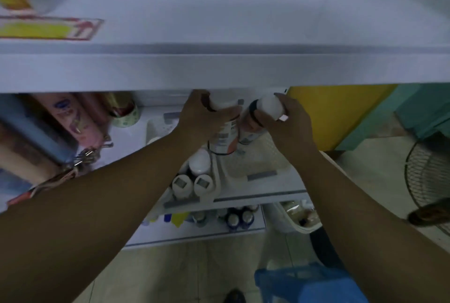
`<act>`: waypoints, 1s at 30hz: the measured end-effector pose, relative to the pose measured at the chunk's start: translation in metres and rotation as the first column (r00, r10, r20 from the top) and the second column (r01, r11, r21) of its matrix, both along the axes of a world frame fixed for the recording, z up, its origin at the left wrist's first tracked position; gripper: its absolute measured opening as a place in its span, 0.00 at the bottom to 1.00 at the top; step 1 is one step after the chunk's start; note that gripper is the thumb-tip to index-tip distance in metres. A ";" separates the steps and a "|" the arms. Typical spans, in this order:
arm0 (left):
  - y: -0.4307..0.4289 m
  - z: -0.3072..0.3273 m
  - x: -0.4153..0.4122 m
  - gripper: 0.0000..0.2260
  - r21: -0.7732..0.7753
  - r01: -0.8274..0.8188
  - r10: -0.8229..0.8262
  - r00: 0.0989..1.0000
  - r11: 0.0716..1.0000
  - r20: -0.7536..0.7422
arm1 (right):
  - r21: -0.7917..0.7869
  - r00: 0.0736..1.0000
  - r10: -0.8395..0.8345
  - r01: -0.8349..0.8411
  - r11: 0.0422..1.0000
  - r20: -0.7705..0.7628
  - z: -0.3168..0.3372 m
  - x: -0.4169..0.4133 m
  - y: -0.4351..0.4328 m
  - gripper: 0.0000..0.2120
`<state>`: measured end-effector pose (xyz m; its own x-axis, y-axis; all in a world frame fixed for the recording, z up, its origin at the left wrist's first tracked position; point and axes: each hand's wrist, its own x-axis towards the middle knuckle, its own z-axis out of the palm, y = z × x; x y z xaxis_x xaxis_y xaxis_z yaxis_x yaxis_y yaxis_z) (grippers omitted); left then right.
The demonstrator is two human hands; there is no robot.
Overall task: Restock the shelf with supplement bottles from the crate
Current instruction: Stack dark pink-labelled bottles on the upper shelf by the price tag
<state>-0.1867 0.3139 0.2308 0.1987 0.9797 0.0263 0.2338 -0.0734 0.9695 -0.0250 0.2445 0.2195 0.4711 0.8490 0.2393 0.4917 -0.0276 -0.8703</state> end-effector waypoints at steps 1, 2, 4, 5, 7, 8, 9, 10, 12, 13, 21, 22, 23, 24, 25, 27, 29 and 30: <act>-0.014 0.005 -0.013 0.20 -0.050 0.019 -0.020 1.000 0.999 -0.008 | -0.008 0.998 0.021 -0.022 1.000 -0.060 0.005 -0.011 -0.016 0.25; -0.029 0.009 -0.028 0.19 -0.109 0.066 -0.066 0.998 0.992 0.004 | -0.025 0.993 0.033 -0.036 0.999 -0.116 0.009 -0.024 -0.031 0.25; -0.063 0.016 -0.067 0.16 -0.221 0.181 -0.169 0.983 0.958 0.072 | -0.062 0.980 0.046 -0.059 0.996 -0.194 0.015 -0.057 -0.062 0.24; -0.080 0.020 -0.089 0.17 -0.261 0.226 -0.200 0.972 0.938 0.124 | -0.065 0.970 0.063 -0.081 0.995 -0.235 0.018 -0.077 -0.075 0.23; -0.109 0.027 -0.139 0.22 -0.344 0.278 -0.200 0.949 0.897 0.245 | -0.039 0.923 0.126 -0.150 0.988 -0.364 0.029 -0.122 -0.097 0.21; -0.122 0.033 -0.165 0.22 -0.373 0.298 -0.188 0.934 0.878 0.303 | -0.008 0.882 0.167 -0.189 0.982 -0.441 0.036 -0.147 -0.107 0.20; -0.135 0.039 -0.193 0.22 -0.388 0.309 -0.168 0.919 0.868 0.356 | 0.034 0.828 0.213 -0.229 0.973 -0.519 0.045 -0.173 -0.116 0.19; -0.147 0.048 -0.221 0.21 -0.387 0.311 -0.140 0.901 0.868 0.411 | 0.078 0.769 0.255 -0.260 0.963 -0.586 0.053 -0.200 -0.123 0.19; -0.170 0.067 -0.275 0.18 -0.360 0.290 -0.075 0.859 0.887 0.507 | 0.159 0.655 0.334 -0.312 0.936 -0.677 0.072 -0.250 -0.134 0.17; -0.181 0.078 -0.302 0.17 -0.341 0.257 -0.038 0.844 0.904 0.535 | 0.199 0.603 0.380 -0.346 0.917 -0.702 0.082 -0.276 -0.138 0.14; -0.237 0.150 -0.465 0.20 -0.200 -0.059 0.170 0.780 0.978 0.603 | 0.287 0.435 0.629 -0.625 0.726 -0.645 0.163 -0.448 -0.144 0.08; -0.239 0.154 -0.478 0.18 -0.185 -0.081 0.179 0.774 0.979 0.608 | 0.277 0.450 0.643 -0.641 0.716 -0.620 0.169 -0.464 -0.143 0.08; -0.240 0.157 -0.491 0.18 -0.178 -0.106 0.194 0.769 0.978 0.609 | 0.267 0.466 0.654 -0.653 0.709 -0.596 0.173 -0.478 -0.141 0.08; -0.239 0.160 -0.501 0.20 -0.181 -0.132 0.216 0.765 0.975 0.606 | 0.252 0.487 0.658 -0.659 0.708 -0.574 0.176 -0.491 -0.137 0.08; -0.237 0.163 -0.512 0.24 -0.195 -0.151 0.240 0.759 0.969 0.605 | 0.236 0.508 0.663 -0.667 0.706 -0.550 0.180 -0.503 -0.133 0.11; -0.227 0.169 -0.531 0.34 -0.241 -0.158 0.277 0.735 0.958 0.619 | 0.202 0.521 0.683 -0.699 0.686 -0.512 0.189 -0.525 -0.120 0.19; -0.213 0.176 -0.549 0.37 -0.253 -0.153 0.284 0.714 0.955 0.640 | 0.203 0.498 0.706 -0.726 0.657 -0.503 0.196 -0.545 -0.102 0.17; -0.204 0.179 -0.558 0.35 -0.237 -0.150 0.272 0.709 0.960 0.651 | 0.221 0.482 0.720 -0.733 0.644 -0.500 0.200 -0.553 -0.092 0.15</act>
